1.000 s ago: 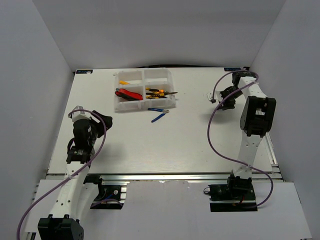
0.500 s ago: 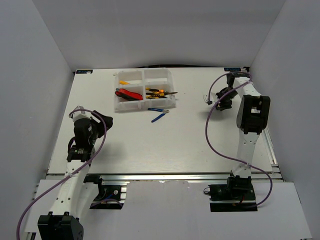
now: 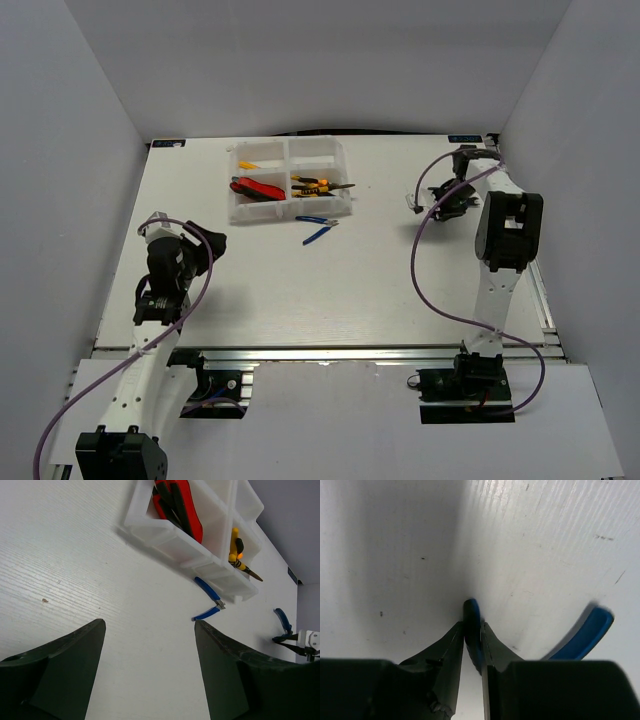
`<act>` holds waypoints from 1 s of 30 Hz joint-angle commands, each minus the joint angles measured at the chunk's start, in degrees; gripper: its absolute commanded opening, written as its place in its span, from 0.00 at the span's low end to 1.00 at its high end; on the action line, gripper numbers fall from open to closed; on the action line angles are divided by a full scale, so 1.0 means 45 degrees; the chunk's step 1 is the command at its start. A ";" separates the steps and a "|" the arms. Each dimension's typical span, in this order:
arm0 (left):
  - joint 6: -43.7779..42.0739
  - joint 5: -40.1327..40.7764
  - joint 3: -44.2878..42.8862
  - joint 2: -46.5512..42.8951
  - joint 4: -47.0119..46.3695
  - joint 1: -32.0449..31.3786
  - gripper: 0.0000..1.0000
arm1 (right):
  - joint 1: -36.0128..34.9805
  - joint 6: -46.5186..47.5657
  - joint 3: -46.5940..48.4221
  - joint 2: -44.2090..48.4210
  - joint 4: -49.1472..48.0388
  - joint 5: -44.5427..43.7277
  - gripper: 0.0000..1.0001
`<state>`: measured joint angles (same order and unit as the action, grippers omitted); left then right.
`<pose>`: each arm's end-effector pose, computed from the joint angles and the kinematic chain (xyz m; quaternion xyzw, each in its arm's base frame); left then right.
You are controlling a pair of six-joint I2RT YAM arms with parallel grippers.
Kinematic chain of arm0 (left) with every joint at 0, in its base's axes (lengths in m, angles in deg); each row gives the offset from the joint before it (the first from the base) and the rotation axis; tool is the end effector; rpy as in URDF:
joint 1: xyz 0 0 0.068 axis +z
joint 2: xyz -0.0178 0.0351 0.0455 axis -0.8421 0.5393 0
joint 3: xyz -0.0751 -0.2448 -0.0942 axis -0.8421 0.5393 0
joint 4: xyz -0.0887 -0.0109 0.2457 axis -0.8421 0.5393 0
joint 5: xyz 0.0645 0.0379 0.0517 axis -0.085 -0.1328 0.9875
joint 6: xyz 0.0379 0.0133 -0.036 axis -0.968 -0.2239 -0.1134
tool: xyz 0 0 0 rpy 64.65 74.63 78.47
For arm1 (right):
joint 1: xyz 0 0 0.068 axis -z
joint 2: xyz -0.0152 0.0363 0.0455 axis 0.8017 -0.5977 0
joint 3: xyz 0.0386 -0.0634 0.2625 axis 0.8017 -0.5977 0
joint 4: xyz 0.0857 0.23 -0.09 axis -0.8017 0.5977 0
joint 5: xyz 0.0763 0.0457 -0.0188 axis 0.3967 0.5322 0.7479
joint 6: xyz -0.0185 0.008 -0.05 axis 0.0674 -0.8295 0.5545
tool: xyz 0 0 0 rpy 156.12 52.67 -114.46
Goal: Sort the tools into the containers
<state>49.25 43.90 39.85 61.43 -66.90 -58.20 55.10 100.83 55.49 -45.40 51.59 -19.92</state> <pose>0.1704 -0.0025 0.2461 -0.2941 0.7920 -0.1943 0.4985 0.4483 -0.0059 0.1624 -0.8055 0.5778 0.0162 0.1302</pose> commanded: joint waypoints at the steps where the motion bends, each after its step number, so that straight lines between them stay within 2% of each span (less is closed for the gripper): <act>1: 0.0066 -0.0393 0.0091 -0.0374 -0.0226 0.0011 0.83 | -0.0146 -0.1265 -0.1449 0.0482 -0.0170 -0.0037 0.24; 4: 0.0124 -0.0471 0.0227 -0.0570 -0.0362 0.0011 0.83 | -0.0362 -0.3096 -0.1997 0.1596 -0.0661 0.1113 0.12; 5: 0.0163 -0.0529 0.0286 -0.0647 -0.0479 0.0011 0.83 | -0.0497 -0.3647 -0.2037 0.2101 -0.0700 0.1504 0.03; 6: 0.0202 -0.0569 0.0325 -0.0667 -0.0577 0.0011 0.83 | -0.0962 -0.4117 -0.2095 0.2338 -0.0700 0.2184 0.00; 12: 0.0262 -0.0823 0.0443 -0.0551 -0.0890 0.0011 0.83 | -0.2369 -0.6989 -0.2370 0.4370 -0.1227 0.4532 0.00; 16: 0.0203 -0.0959 0.0403 -0.0492 -0.1007 -0.0008 0.83 | -0.3484 -0.9252 -0.1220 0.4996 -0.2064 0.5938 0.00; 19: 0.0203 -0.0999 0.0403 -0.0511 -0.1008 0.0011 0.83 | -0.4071 -1.1907 0.0011 0.4842 -0.3917 0.6935 0.00; 20: 0.0183 -0.0999 0.0365 -0.0531 -0.0988 0.0011 0.83 | -0.4247 -1.3365 0.0555 0.4724 -0.5122 0.7440 0.00; 22: 0.0203 -0.1037 0.0364 -0.0608 -0.0968 0.0011 0.83 | -0.4384 -1.4682 0.1085 0.4277 -0.6358 0.7931 0.00; 23: 0.0222 -0.1057 0.0384 -0.0628 -0.0968 0.0011 0.83 | -0.4540 -1.6196 0.1378 0.4100 -0.7988 0.8107 0.00; 26: 0.0261 -0.1096 0.0345 -0.0745 -0.0793 -0.0008 0.83 | -0.4580 -1.8936 0.1576 0.3436 -1.1177 0.8577 0.00; 27: 0.0261 -0.1116 0.0345 -0.0784 -0.0734 0.0011 0.83 | -0.4580 -2.0802 0.1595 0.3009 -1.3663 0.8558 0.00; 29: 0.0281 -0.1096 0.0306 -0.0882 -0.0559 0.0011 0.83 | -0.4658 -2.2492 0.1867 0.2402 -1.5672 0.8132 0.00; 30: 0.0320 -0.1096 0.0286 -0.0921 -0.0500 0.0011 0.83 | -0.4717 -2.3486 0.2720 0.1587 -1.6570 0.7897 0.00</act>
<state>50.34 39.86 41.67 58.64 -69.96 -58.20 34.25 15.11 62.18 -32.55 1.04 15.22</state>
